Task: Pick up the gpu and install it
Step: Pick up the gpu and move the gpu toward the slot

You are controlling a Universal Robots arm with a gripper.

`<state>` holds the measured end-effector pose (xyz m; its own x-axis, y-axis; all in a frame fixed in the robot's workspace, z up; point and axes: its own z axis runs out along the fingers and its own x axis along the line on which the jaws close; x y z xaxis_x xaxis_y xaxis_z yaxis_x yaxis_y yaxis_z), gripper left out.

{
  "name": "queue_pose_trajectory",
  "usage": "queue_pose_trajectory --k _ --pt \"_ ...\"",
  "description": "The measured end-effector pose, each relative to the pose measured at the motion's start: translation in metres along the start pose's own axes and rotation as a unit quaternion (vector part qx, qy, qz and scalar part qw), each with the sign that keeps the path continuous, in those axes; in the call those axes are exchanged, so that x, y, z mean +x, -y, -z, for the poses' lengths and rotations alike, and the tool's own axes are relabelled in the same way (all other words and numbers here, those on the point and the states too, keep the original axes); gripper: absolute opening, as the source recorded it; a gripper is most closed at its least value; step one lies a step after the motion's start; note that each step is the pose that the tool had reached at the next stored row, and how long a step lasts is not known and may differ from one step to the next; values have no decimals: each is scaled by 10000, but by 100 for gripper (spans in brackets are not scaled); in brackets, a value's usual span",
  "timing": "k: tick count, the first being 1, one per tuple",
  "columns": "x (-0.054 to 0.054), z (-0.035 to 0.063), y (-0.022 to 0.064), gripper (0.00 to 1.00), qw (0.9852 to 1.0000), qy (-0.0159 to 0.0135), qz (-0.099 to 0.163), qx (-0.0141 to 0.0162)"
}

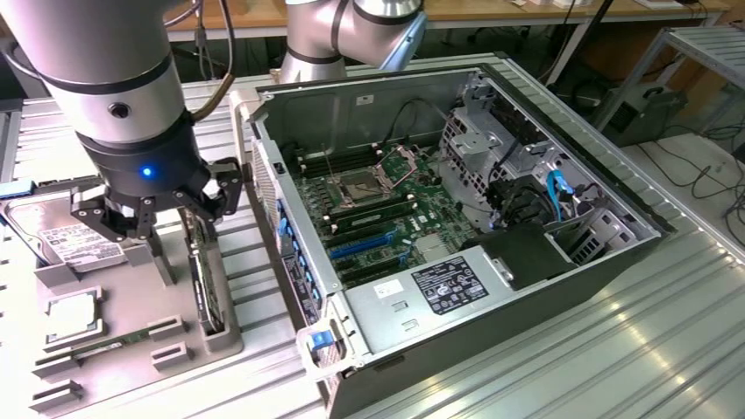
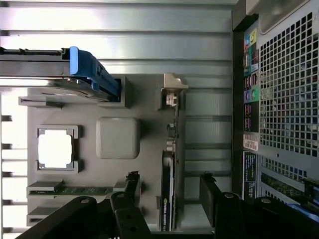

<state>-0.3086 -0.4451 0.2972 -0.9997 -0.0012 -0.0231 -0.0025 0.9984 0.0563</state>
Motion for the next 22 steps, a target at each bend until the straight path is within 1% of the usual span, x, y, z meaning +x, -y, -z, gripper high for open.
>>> queue_pose_trajectory --k 3,7,15,18,22 --pt "1 -40 4 60 10000 0 0 -1" --pt "2 -116 14 60 10000 0 0 -5" --pt "5 -224 32 60 10000 0 0 -15" --pt "6 -265 42 60 10000 -1 0 -23" --pt "7 -330 61 60 10000 0 -1 -41"
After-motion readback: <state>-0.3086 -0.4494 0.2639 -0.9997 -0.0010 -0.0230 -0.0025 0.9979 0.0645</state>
